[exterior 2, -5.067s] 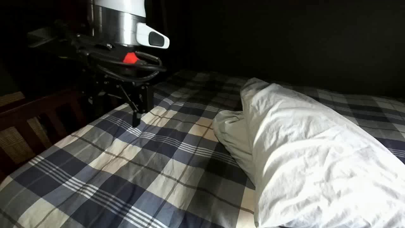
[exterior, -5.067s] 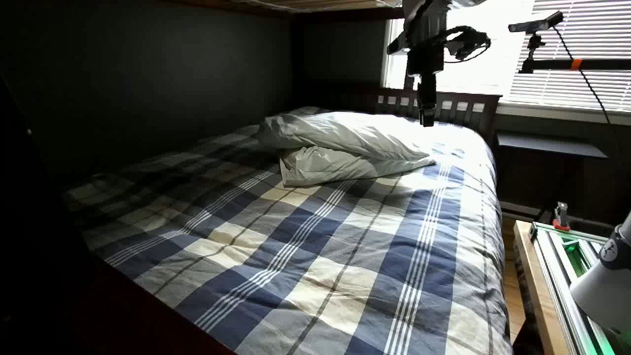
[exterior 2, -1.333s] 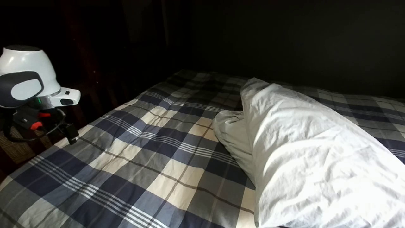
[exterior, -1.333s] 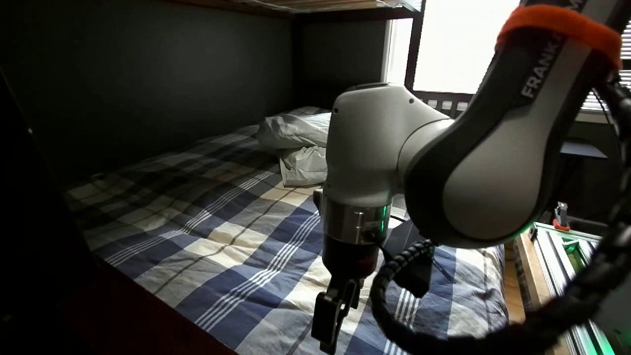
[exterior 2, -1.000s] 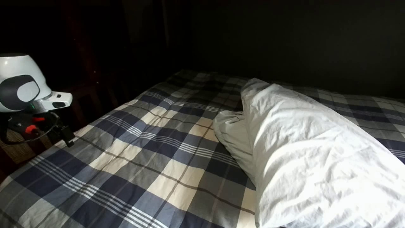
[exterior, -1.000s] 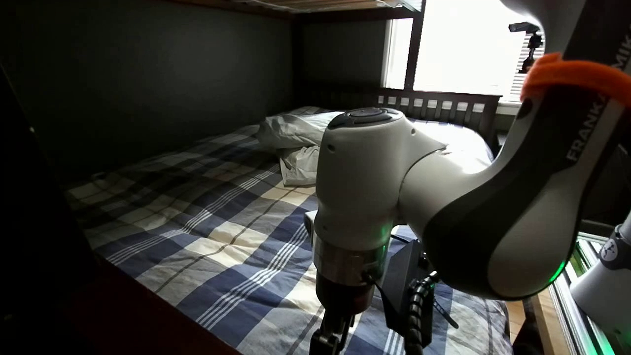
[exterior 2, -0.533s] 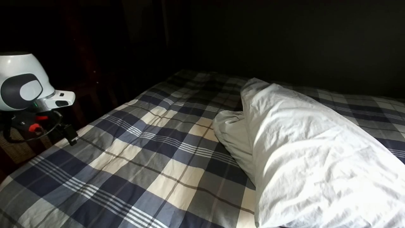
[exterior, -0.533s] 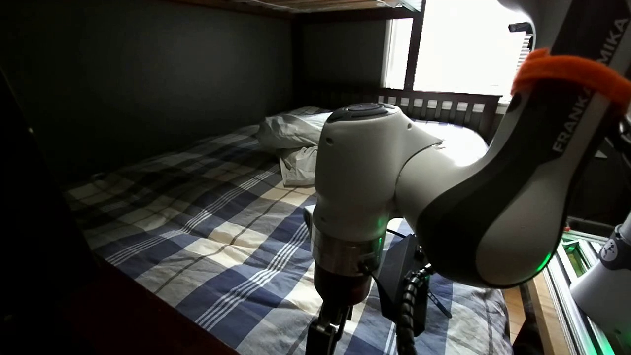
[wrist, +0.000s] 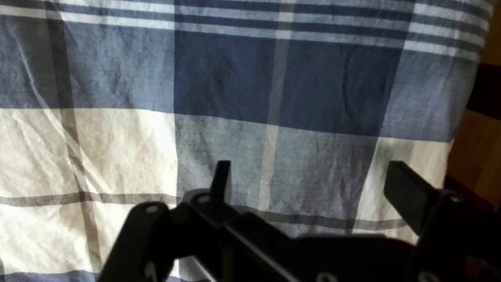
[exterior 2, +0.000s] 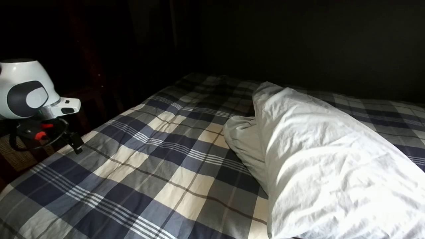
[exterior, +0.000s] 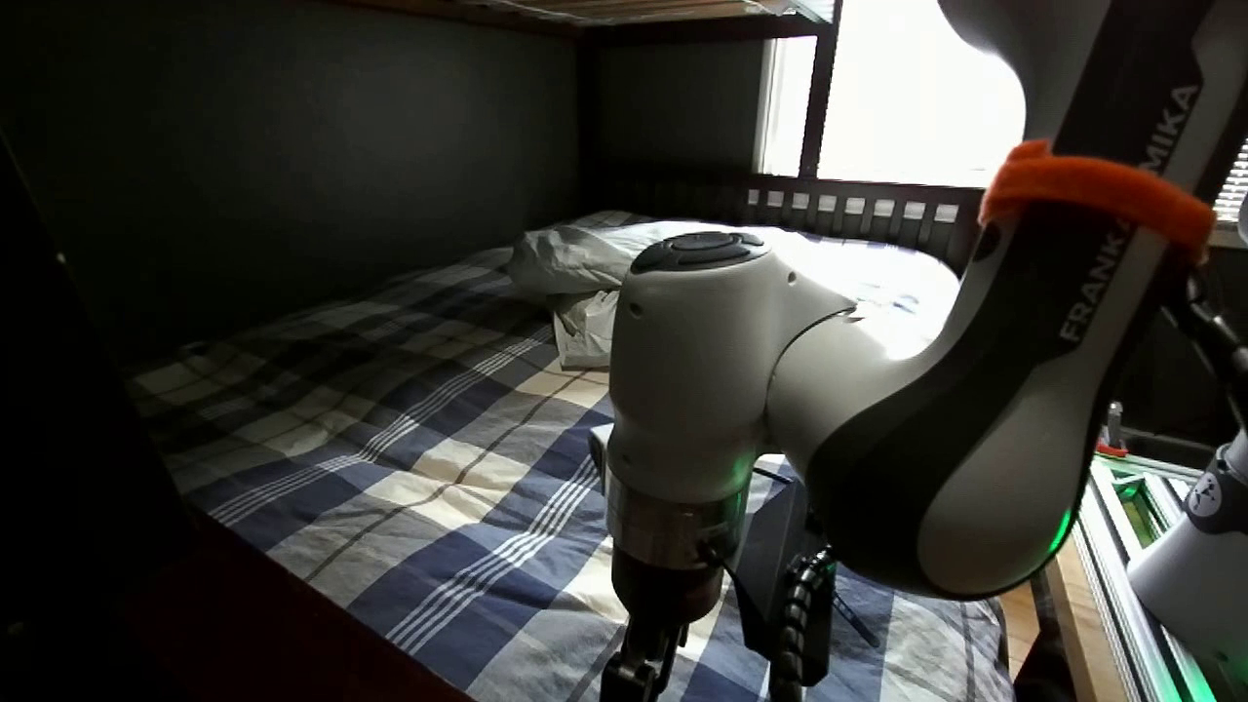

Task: Move the left side of the duvet to the right

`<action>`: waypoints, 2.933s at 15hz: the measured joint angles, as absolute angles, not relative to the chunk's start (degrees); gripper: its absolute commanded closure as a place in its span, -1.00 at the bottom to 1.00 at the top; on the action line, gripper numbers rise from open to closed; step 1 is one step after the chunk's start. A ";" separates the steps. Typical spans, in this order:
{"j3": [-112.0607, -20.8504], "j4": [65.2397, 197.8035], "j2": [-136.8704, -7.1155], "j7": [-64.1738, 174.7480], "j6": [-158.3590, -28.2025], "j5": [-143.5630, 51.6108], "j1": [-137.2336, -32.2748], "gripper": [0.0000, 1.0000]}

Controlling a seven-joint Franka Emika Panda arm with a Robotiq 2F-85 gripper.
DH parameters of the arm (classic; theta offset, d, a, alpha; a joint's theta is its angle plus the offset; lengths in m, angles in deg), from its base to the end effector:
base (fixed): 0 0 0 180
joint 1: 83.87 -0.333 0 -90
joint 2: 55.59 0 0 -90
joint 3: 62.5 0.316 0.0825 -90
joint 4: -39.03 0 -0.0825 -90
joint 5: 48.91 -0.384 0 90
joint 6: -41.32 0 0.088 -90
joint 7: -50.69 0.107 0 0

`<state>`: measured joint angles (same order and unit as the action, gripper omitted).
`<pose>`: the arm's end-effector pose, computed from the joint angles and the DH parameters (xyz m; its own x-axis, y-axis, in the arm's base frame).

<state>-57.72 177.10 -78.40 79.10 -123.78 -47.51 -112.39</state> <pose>0.4142 0.2767 0.1570 0.9936 0.0991 0.0548 0.1022 -0.9931 -0.0572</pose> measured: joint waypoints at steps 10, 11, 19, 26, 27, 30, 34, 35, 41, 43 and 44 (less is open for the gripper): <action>-53.26 173.44 -88.74 68.43 -134.69 -48.98 -107.46 -1.00; -53.24 172.87 -89.69 68.02 -134.95 -49.01 -107.41 -0.99; -52.85 169.61 -93.92 66.70 -134.96 -49.02 -107.72 0.37; -52.85 169.33 -93.80 66.14 -134.96 -49.02 -107.86 1.00; -52.83 169.33 -93.72 66.01 -134.95 -49.02 -107.93 1.00; -52.90 169.38 -93.34 65.79 -134.56 -49.02 -108.11 0.98; -53.62 169.55 -92.01 65.69 -133.01 -49.02 -109.03 0.98; -54.06 169.71 -91.33 65.73 -132.34 -49.02 -109.53 0.98; -60.86 176.41 -81.19 69.93 -131.46 -48.69 -115.17 0.98; -66.57 180.42 -76.01 73.01 -131.46 -46.93 -119.00 0.98; -70.52 182.42 -73.54 75.83 -131.45 -43.91 -121.40 0.98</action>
